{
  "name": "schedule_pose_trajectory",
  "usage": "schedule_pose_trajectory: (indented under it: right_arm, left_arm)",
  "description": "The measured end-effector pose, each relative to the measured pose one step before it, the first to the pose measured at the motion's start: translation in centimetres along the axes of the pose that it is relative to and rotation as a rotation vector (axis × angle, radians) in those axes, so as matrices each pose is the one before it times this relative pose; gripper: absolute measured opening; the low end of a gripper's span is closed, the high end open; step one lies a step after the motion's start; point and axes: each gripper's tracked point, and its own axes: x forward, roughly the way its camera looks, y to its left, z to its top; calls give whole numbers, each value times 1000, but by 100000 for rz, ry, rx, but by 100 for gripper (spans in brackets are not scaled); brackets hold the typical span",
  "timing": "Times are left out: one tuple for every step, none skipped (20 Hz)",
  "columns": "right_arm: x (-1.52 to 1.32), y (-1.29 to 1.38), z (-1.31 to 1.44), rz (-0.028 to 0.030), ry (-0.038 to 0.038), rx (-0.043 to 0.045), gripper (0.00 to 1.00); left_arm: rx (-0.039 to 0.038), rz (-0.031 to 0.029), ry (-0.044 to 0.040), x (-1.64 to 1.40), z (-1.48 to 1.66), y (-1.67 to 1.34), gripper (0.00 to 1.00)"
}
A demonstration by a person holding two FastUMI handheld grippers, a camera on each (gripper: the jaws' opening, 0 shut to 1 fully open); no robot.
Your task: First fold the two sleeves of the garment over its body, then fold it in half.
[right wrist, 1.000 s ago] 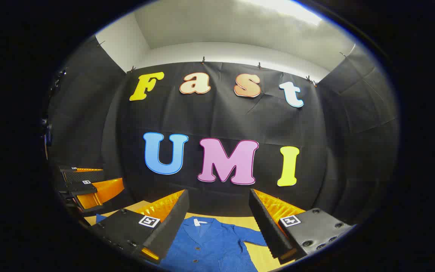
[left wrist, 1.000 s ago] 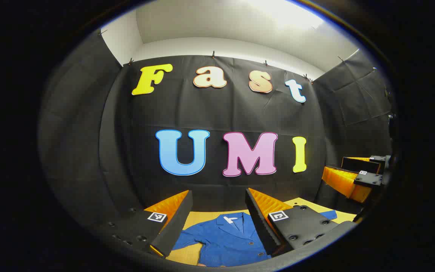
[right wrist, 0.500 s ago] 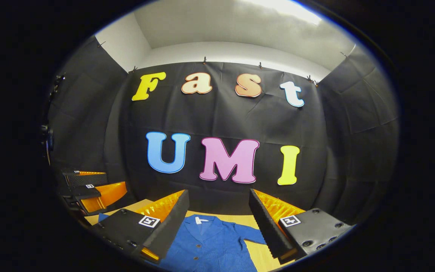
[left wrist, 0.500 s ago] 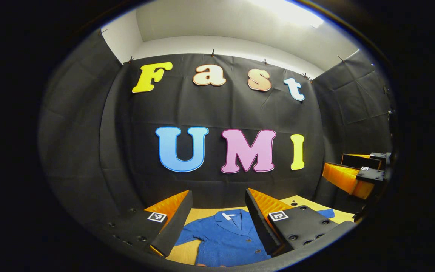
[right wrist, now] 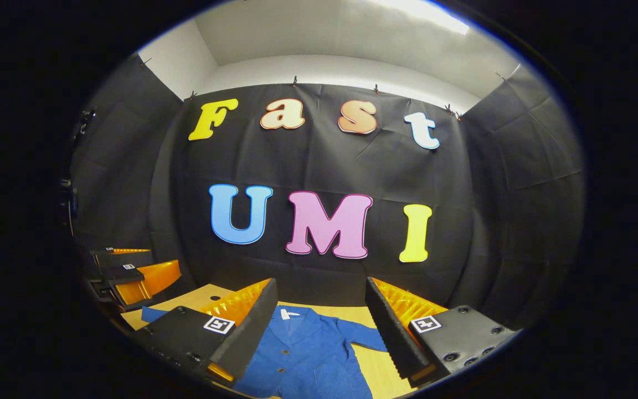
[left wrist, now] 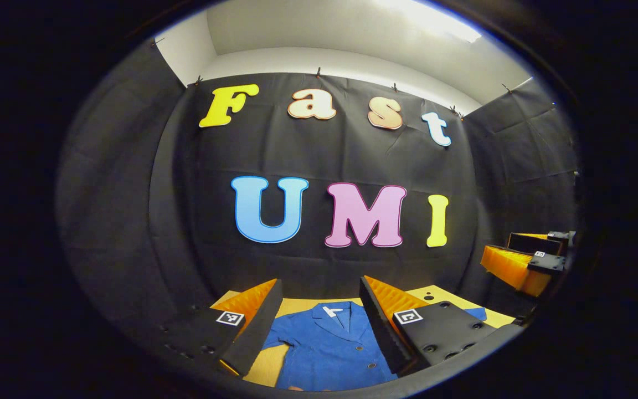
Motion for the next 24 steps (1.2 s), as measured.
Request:
schedule_pose_trajectory:
  right_arm:
    - [-81,-6,-199,33,782,770,96]
    - [-59,-79,15,16,343,651,96]
    - [-70,-126,13,-218,164,539,99]
    - [21,-131,-96,-4,178,288,99]
    - [-62,-154,-105,-139,410,604,99]
    - [-77,64,-100,616,376,1632,99]
    - [-9,54,-114,365,690,1929,96]
    - [-121,-165,-311,-197,801,923,96]
    - [-20,-138,-249,-145,647,-55,99]
    - [-47,-72,-106,-80,507,-414,99]
    - [-95,13,-28,242,330,-259,99]
    - [16,135,-64,302,406,86,99]
    - [-46,227,25,734,146,478,99]
    - [-43,325,140,661,-115,473,99]
    - [81,174,93,539,-211,60,99]
    - [-30,24,99,382,-285,-409,99]
    - [35,98,17,294,-289,-538,99]
    - [-27,161,44,713,-378,278,95]
    - [17,160,-42,556,208,984,96]
    - [87,5,-215,-99,551,443,96]
    - [114,-61,-211,-122,631,-386,99]
    - [46,84,-168,12,563,-670,99]
    - [133,-48,-140,-36,515,-637,99]
    - [138,180,-91,351,431,-166,95]
  left_arm:
    - [-320,-313,-315,24,52,-208,81]
    - [-362,-165,-193,-202,106,-102,81]
    - [-100,103,84,-69,-196,-94,81]
    - [-139,265,383,-123,-101,-82,81]
    - [-344,-11,478,-116,-196,-81,81]
    - [-363,-34,189,-94,-169,-94,81]
    - [135,18,304,-174,-111,35,81]
    - [581,214,181,-104,-79,53,81]
    - [796,396,52,-17,-46,148,81]
    - [948,332,18,-109,41,130,81]
    - [961,561,217,-89,-156,148,81]
    - [688,331,331,-113,-47,199,81]
    - [78,-69,-24,-103,-140,-42,80]
    - [-275,-51,55,4,32,-8,81]
    - [-412,-54,240,-59,-116,16,81]
    - [-291,-125,-44,-157,31,4,81]
    - [-46,125,-119,-39,-27,-16,81]
    - [12,65,-311,-74,38,98,81]
    - [-6,29,-216,-35,21,112,81]
    - [-321,148,-192,-57,19,45,81]
    - [-559,275,-227,16,-99,82,81]
    - [-677,275,-62,-60,-63,93,81]
    - [-419,11,268,7,-102,14,81]
    - [-344,67,427,-21,-276,-38,81]
